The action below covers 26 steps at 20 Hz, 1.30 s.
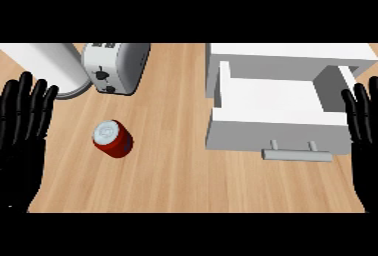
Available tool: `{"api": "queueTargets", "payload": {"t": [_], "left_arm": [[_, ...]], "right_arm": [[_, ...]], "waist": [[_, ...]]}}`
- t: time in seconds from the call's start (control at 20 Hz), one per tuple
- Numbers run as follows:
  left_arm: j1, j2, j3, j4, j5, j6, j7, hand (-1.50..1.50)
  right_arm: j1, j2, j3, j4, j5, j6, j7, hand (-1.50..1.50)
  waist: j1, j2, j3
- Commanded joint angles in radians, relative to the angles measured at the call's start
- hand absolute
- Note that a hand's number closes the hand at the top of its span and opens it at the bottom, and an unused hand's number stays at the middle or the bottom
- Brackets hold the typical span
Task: Pick up the can, place it into the drawer and close the drawer
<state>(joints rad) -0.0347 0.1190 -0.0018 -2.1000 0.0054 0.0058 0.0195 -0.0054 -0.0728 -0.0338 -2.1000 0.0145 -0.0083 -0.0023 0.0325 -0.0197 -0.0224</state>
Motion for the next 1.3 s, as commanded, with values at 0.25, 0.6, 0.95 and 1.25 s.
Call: {"api": "queueTargets", "payload": {"t": [0.25,0.6,0.95,1.25], "left_arm": [[0.16,-0.083,0.057,-0.036,-0.118,0.148,-0.052,-1.5],[0.17,-0.118,0.013,-0.048,-0.194,0.369,0.351,-1.5],[0.188,-0.09,0.037,-0.17,-0.182,0.327,0.461,-1.5],[0.079,-0.104,0.053,-0.034,-0.208,0.363,0.466,-1.5]], "right_arm": [[0.0,0.006,-0.015,-0.004,-0.049,0.016,0.008,-1.5],[0.062,0.023,-0.017,0.057,-0.004,-0.045,0.203,-1.5],[0.07,0.02,-0.042,0.047,-0.024,-0.034,0.215,-1.5],[0.128,-0.007,-0.115,-0.034,-0.084,-0.001,0.22,-1.5]], "waist": [[-0.027,0.018,0.022],[-0.033,0.02,0.023],[-0.031,0.019,0.023],[-0.036,0.019,0.022]]}}
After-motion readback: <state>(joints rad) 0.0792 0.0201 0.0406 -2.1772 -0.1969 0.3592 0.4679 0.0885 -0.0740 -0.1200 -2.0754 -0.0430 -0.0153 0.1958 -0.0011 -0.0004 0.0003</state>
